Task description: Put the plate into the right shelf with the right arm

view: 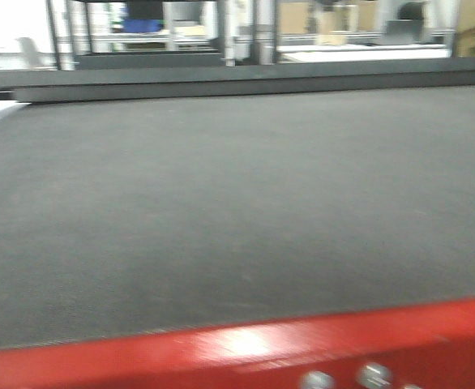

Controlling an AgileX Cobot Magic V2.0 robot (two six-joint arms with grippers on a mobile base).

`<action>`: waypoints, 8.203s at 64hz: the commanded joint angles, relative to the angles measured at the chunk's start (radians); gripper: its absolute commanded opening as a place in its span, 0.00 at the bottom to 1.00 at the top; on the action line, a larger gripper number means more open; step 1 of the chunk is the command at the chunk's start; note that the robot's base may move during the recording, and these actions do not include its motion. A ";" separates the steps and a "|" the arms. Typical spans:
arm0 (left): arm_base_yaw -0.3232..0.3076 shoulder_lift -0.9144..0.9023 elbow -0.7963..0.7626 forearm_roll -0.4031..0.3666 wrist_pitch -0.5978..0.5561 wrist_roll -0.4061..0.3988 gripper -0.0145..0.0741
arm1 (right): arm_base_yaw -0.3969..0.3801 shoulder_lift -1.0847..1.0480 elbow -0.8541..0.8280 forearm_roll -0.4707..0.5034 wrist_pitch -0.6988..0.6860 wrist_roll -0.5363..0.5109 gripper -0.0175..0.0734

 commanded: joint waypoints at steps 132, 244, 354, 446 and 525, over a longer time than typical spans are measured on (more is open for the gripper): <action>-0.122 -0.011 0.008 -0.002 -0.087 -0.002 0.11 | 0.001 0.005 -0.032 -0.018 -0.084 -0.005 0.25; -0.122 -0.011 0.010 -0.002 -0.087 -0.002 0.11 | 0.001 0.005 -0.032 -0.018 -0.083 -0.005 0.25; -0.120 -0.011 0.010 -0.002 -0.087 -0.002 0.11 | 0.001 0.006 -0.032 -0.018 -0.083 -0.005 0.25; -0.017 -0.011 0.010 -0.002 -0.087 -0.002 0.11 | 0.001 0.006 -0.032 -0.018 -0.083 -0.005 0.25; -0.017 -0.011 0.010 -0.002 -0.087 -0.002 0.11 | 0.001 0.184 -0.221 -0.015 -0.102 -0.002 0.25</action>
